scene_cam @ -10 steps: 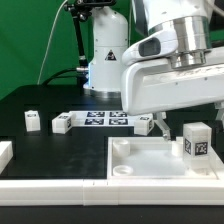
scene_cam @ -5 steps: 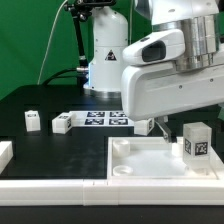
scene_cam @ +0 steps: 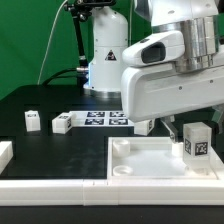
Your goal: Assemble one leg
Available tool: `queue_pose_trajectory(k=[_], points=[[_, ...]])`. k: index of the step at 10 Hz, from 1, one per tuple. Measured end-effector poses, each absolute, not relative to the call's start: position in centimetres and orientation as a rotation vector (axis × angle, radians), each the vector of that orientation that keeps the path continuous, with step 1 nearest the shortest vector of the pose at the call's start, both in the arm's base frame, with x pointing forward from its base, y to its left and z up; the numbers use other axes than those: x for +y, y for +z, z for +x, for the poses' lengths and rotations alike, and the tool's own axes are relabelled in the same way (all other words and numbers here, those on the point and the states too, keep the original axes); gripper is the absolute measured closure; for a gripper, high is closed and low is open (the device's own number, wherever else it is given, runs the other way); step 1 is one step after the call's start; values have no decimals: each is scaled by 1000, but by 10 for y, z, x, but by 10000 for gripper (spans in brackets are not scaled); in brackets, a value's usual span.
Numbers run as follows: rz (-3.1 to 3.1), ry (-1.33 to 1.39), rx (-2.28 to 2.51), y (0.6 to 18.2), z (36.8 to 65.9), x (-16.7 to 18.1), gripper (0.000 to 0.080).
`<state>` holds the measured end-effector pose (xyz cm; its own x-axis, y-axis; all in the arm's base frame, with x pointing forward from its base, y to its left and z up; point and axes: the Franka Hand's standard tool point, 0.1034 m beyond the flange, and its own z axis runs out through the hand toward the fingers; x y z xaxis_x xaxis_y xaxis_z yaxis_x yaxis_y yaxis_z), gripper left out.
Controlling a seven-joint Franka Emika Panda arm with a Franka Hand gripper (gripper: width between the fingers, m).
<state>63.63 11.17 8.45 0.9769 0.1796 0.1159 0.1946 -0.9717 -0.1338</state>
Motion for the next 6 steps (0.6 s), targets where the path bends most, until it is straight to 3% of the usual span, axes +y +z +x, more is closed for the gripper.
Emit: queue_pose_trajectory(k=[1,4,6], points=[[-2979,-155,-283,84,636,112,465],[-2981,-151,-236,84,636,112,508],[-2973,-127,71,84,636,112,508]])
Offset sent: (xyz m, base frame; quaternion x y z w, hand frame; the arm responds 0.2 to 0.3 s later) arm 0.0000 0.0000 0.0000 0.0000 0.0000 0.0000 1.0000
